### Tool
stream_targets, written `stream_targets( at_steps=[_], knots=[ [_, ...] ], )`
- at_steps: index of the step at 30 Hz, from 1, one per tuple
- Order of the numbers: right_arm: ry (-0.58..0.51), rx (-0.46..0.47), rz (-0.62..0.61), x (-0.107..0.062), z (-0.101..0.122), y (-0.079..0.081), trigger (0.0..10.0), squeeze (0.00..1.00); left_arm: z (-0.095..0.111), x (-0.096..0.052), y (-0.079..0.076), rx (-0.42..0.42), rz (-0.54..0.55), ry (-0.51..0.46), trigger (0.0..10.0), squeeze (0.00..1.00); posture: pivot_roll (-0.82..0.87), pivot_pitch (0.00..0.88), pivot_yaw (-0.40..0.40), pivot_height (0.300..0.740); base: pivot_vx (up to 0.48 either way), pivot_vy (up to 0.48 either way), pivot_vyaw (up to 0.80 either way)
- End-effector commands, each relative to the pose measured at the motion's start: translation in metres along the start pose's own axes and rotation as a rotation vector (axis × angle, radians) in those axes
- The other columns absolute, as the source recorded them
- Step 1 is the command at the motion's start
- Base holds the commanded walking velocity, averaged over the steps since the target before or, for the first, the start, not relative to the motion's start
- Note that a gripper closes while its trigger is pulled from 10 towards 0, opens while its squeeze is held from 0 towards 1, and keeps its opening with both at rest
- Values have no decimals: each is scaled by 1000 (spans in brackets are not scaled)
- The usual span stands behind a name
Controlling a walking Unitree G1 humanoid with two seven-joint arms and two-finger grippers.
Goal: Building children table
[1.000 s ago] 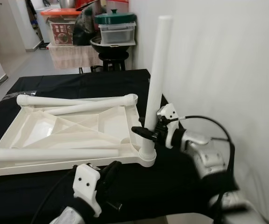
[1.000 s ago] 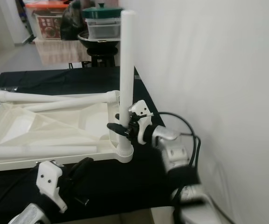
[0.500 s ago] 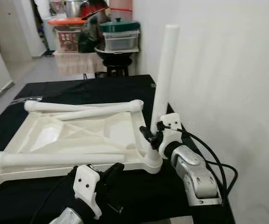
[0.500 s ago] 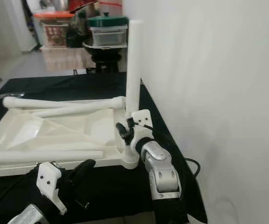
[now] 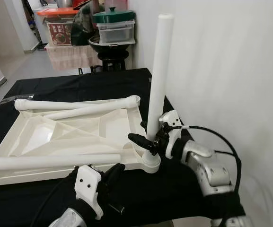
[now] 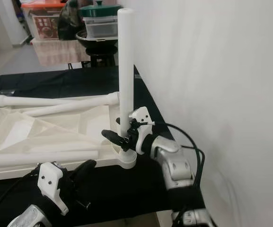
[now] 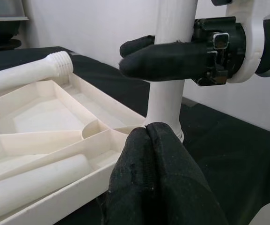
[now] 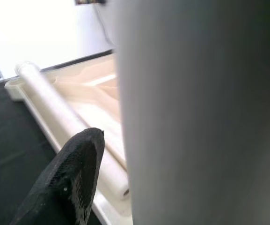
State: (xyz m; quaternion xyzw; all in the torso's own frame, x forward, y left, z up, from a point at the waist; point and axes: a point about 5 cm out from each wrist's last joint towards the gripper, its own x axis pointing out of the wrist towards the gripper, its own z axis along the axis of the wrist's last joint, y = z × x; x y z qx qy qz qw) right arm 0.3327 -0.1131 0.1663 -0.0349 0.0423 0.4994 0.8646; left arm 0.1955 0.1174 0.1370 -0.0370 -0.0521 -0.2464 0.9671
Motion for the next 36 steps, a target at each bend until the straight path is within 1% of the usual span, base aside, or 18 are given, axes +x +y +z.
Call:
stream_targets(
  at_steps=[1,4,5,7,10,11,15,19,20,22,28,29,30,31,32,34,35,36],
  knots=[
    [37,-19,89,11,-7,1,10000,0,-4,-1,0,-6,8,16,10000,0,83,0,-19,740,0,0,0],
    [26,5,51,16,-3,-10,10000,0,-4,-1,0,-5,12,15,10000,0,82,0,-21,740,0,0,0],
    [26,5,51,16,-3,-10,10000,0,-4,-1,0,-5,12,15,10000,0,82,0,-21,740,0,0,0],
    [29,0,55,16,-4,-15,10000,0,-4,-1,0,-6,13,14,10000,0,87,0,-23,740,0,0,0],
    [24,2,66,15,-4,-16,9882,0,-4,-1,0,-6,13,14,10000,0,87,0,-22,740,0,0,0],
    [12,10,78,15,-4,-16,0,0,-4,-1,-1,-6,13,14,10000,0,87,0,-22,740,0,0,0],
    [-7,7,113,11,-4,-17,0,0,-3,-1,-1,-8,12,15,10000,0,83,0,-20,740,0,0,0],
    [-7,1,115,10,-5,-18,0,0,-3,-1,-2,-10,11,14,10000,0,74,0,-16,740,0,0,0],
    [-7,2,84,4,-10,-18,0,0,-2,-1,-2,-13,8,13,10000,0,65,1,-16,740,0,0,0],
    [1,9,51,0,-15,-15,0,0,-1,-1,-2,-15,7,12,10000,0,61,6,-16,740,0,0,0],
    [9,9,-2,-3,-21,-10,0,0,-1,-1,-2,-15,7,11,10000,0,56,10,-15,740,0,0,0],
    [21,23,-141,0,-24,-8,0,0,-1,-2,-1,-15,7,11,10000,0,48,14,-12,740,0,0,0],
    [3,96,-488,2,-25,-11,0,0,0,-2,0,-15,7,12,10000,0,34,18,-4,740,0,0,0],
    [3,96,-488,2,-25,-11,0,0,0,-2,0,-15,7,12,10000,0,34,18,-4,740,0,0,0],
    [20,152,-618,6,-34,8,0,0,0,-2,1,-15,5,13,10000,0,33,18,-5,740,0,0,0],
    [20,152,-618,6,-34,8,0,0,0,-2,1,-15,5,13,10000,0,33,18,-5,740,0,0,0],
    [45,84,-679,9,-33,19,0,0,0,-2,2,-14,3,15,10000,0,37,13,-1,740,0,0,0],
    [39,91,-681,12,-32,22,0,0,-1,-2,2,-14,2,17,10000,0,30,2,5,740,0,0,0]
  ],
)
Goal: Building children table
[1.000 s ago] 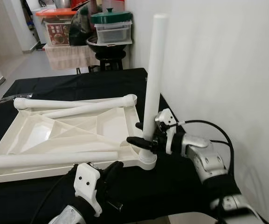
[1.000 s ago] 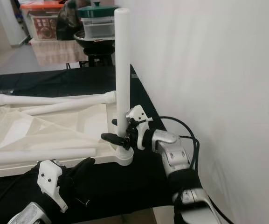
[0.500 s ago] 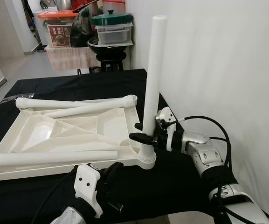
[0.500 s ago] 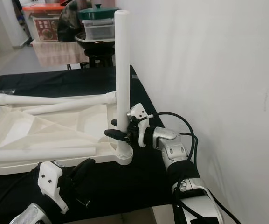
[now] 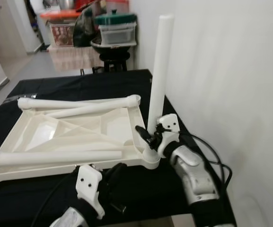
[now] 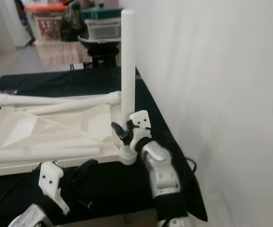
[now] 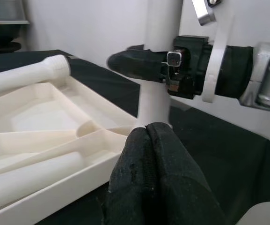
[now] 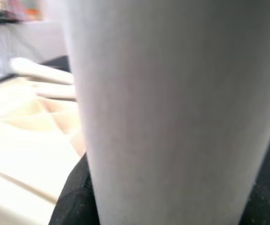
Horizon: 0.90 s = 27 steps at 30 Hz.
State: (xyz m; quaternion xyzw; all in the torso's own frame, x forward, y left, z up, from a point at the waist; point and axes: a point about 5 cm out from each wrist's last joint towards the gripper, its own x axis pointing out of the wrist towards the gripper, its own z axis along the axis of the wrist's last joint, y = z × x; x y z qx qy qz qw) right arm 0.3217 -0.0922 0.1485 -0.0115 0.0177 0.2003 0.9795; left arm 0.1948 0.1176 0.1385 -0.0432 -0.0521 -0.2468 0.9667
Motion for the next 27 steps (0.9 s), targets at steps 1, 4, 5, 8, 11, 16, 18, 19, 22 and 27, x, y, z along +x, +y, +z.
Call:
stream_targets(
  at_steps=[1,4,5,8,11,16,18,19,22,27],
  knots=[
    [94,8,-9,-2,-16,1,0,0,-3,-1,3,-3,2,22,10000,0,33,0,2,740,0,0,0],
    [134,47,-12,3,-22,-5,0,0,-4,0,3,-2,0,24,10000,0,42,0,-8,740,0,0,0],
    [147,43,-11,4,-23,-5,0,0,-4,0,3,-1,0,24,10000,0,42,0,-8,740,0,0,0],
    [148,41,10,4,-22,-3,10000,0,-5,0,3,0,4,25,10000,0,41,0,-7,740,0,0,0],
    [113,47,104,3,-14,4,10000,1000,-6,0,4,-1,8,27,10000,0,41,0,-9,740,0,0,0],
    [18,44,317,8,7,4,10000,1000,-8,1,2,-7,-2,33,10000,0,38,0,-5,740,0,0,0],
    [14,35,380,9,9,2,10000,1000,-8,1,2,-8,-4,34,10000,0,38,0,-6,740,0,0,0],
    [12,30,420,11,11,0,10000,1000,-8,2,2,-9,-5,34,10000,0,38,0,-6,740,0,0,0],
    [11,-36,606,14,15,-5,10000,0,-10,2,1,-10,-6,36,10000,0,42,0,-11,740,0,0,0],
    [10,-71,738,16,26,-12,10000,0,-11,2,0,-10,-2,36,10000,0,51,0,-15,740,0,0,0]
  ],
)
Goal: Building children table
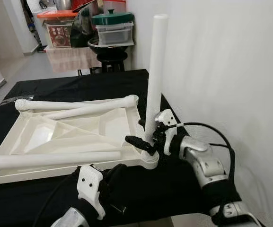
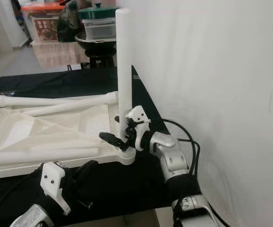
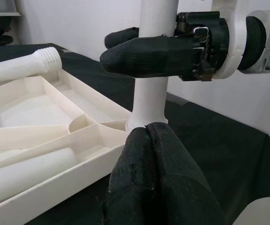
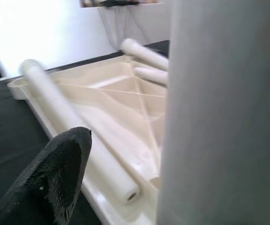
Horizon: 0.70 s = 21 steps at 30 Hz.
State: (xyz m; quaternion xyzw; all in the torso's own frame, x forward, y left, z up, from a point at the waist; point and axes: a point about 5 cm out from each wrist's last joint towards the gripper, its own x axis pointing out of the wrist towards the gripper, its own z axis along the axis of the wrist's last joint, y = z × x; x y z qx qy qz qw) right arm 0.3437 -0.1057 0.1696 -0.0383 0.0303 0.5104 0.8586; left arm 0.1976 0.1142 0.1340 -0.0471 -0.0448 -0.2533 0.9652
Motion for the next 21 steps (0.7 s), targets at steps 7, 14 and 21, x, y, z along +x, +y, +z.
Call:
stream_targets(
  at_steps=[7,14,21],
  knots=[
    [0,13,219,3,15,-12,3176,0,-6,-2,1,2,15,24,10000,0,55,0,-17,740,0,0,0],
    [10,26,235,0,6,-13,0,0,-5,-2,0,1,18,22,10000,0,54,0,-15,740,0,0,0],
    [9,0,76,-10,-6,-16,0,0,-3,-2,0,0,19,17,10000,0,43,0,-15,740,0,0,0]
  ],
)
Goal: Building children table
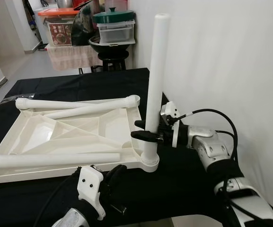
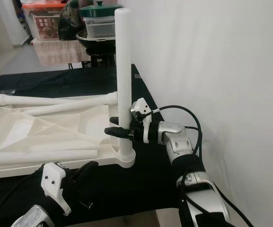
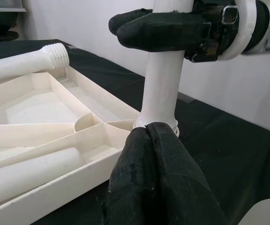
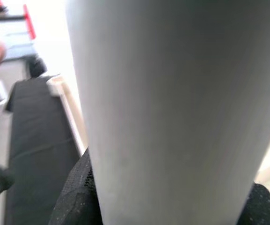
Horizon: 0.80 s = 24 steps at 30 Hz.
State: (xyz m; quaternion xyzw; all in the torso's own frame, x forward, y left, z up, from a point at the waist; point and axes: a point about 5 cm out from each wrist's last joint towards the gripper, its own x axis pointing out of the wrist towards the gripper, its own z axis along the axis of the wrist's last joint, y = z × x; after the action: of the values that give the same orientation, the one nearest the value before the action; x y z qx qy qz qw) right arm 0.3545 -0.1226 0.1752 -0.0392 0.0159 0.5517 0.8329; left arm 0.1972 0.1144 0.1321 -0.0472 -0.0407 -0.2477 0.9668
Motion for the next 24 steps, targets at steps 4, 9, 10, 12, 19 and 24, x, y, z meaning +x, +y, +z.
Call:
stream_targets(
  at_steps=[4,9,10,12,19,24],
  knots=[
    [53,38,-177,-5,-21,7,0,0,0,-2,1,3,8,8,10000,0,36,0,-9,740,0,0,0],
    [99,295,-953,-11,-51,36,0,0,2,-3,4,6,9,8,10000,0,33,11,-2,740,0,0,0],
    [106,235,-887,0,-46,51,0,0,2,-3,5,7,9,9,10000,0,29,7,2,740,0,0,0],
    [72,167,-744,16,-37,46,0,0,1,-2,6,9,13,8,10000,0,23,0,-1,740,0,0,0],
    [99,143,-702,24,-41,39,1843,0,2,0,6,18,21,3,10000,0,42,0,-16,740,0,0,0],
    [101,140,-634,30,-36,48,10000,886,2,0,7,18,29,1,10000,0,39,0,-13,740,0,0,0]
  ],
)
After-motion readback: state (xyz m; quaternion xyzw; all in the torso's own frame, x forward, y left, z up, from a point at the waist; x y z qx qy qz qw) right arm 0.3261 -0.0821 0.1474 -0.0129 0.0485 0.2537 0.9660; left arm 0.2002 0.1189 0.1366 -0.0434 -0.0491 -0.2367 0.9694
